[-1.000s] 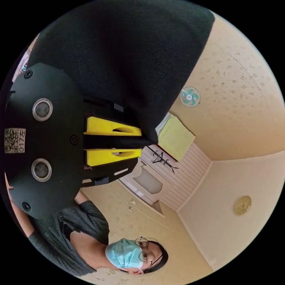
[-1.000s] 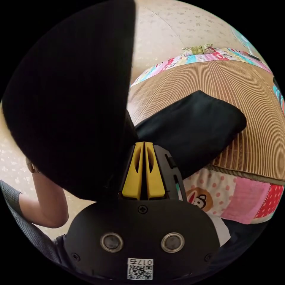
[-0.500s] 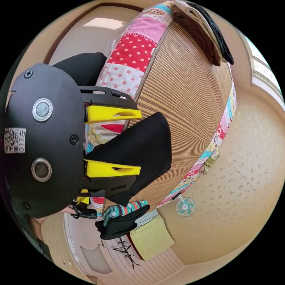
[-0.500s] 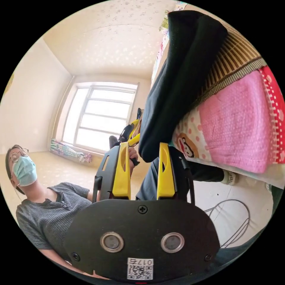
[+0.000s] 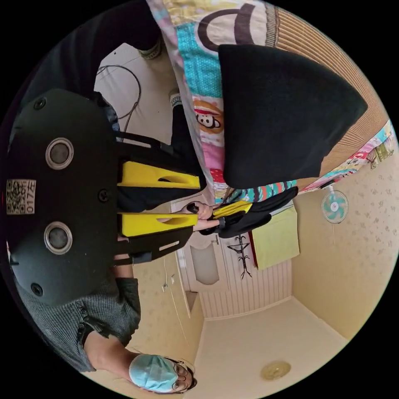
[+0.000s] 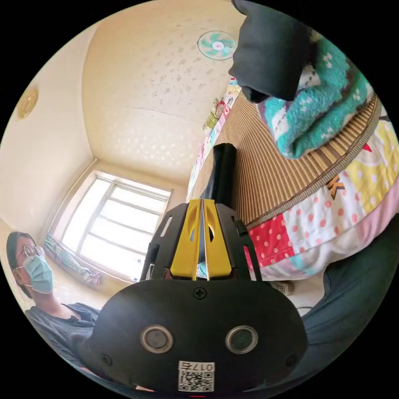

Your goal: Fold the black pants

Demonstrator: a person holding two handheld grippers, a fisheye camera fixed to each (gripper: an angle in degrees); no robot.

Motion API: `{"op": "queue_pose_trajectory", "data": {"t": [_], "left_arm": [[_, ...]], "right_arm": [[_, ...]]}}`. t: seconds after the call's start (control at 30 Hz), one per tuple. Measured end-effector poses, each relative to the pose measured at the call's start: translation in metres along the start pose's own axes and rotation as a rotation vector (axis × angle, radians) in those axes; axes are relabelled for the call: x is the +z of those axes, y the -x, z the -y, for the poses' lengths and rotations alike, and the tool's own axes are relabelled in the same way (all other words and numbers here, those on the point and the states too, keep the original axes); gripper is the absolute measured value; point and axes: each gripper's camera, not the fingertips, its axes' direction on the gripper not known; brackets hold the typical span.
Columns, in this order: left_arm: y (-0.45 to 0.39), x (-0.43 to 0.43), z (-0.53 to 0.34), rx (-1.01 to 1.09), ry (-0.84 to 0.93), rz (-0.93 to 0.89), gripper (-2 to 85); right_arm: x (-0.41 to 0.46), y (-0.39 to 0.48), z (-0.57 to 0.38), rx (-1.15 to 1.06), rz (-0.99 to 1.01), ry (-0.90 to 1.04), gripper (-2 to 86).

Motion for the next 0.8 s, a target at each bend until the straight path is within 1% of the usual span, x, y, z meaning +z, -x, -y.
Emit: {"op": "queue_pose_trajectory", "data": {"t": [0.03, 0.07, 0.1, 0.13, 0.2, 0.27, 0.3, 0.33, 0.4, 0.43, 0.47, 0.53, 0.6, 0.67, 0.7, 0.8], "left_arm": [[0.003, -0.028, -0.005, -0.005, -0.085, 0.088, 12.6], [0.004, -0.043, -0.007, -0.009, -0.134, 0.139, 13.0], [0.009, -0.074, -0.011, -0.032, -0.234, 0.246, 13.1], [0.015, -0.1, -0.012, -0.062, -0.314, 0.314, 13.4], [0.031, -0.126, -0.004, -0.116, -0.353, 0.351, 14.2], [0.049, -0.131, 0.011, -0.15, -0.307, 0.28, 14.2], [0.06, -0.122, 0.024, -0.142, -0.231, 0.158, 13.1], [0.07, -0.109, 0.034, -0.171, -0.148, 0.063, 9.9], [0.072, -0.1, 0.035, -0.203, -0.099, 0.037, 5.8], [0.066, -0.094, 0.033, -0.184, -0.062, 0.005, 4.1], [0.062, -0.09, 0.031, -0.174, -0.034, -0.013, 3.7], [0.04, -0.071, 0.019, -0.136, 0.077, -0.088, 2.3], [0.022, -0.055, 0.006, -0.123, 0.161, -0.119, 1.7], [0.003, -0.039, -0.01, -0.094, 0.237, -0.13, 1.4], [-0.01, -0.031, -0.02, -0.066, 0.281, -0.111, 1.5], [-0.04, -0.035, -0.033, 0.052, 0.324, 0.02, 2.3]], "right_arm": [[-0.006, 0.0, -0.006, 0.007, -0.023, 0.049, 2.3], [-0.007, 0.0, -0.013, 0.013, -0.031, 0.11, 2.8], [-0.006, -0.001, -0.017, 0.018, -0.03, 0.141, 3.2], [-0.003, -0.003, -0.026, 0.03, -0.018, 0.193, 4.0], [0.006, -0.006, -0.04, 0.043, 0.025, 0.248, 5.9], [0.028, -0.014, -0.051, 0.087, 0.071, 0.307, 8.4], [0.035, -0.017, -0.053, 0.104, 0.078, 0.324, 9.1], [0.05, -0.023, -0.056, 0.144, 0.093, 0.357, 11.0], [0.071, -0.028, -0.058, 0.179, 0.143, 0.391, 13.8], [0.083, -0.03, -0.059, 0.192, 0.166, 0.403, 15.3], [0.094, -0.031, -0.059, 0.205, 0.178, 0.409, 16.3], [0.107, -0.033, -0.058, 0.208, 0.194, 0.408, 17.4], [0.117, -0.037, -0.057, 0.211, 0.22, 0.4, 17.7], [0.135, -0.041, -0.063, 0.213, 0.274, 0.433, 17.7], [0.138, -0.042, -0.066, 0.203, 0.305, 0.443, 17.3], [0.142, -0.054, -0.088, 0.165, 0.443, 0.463, 15.1]]}}
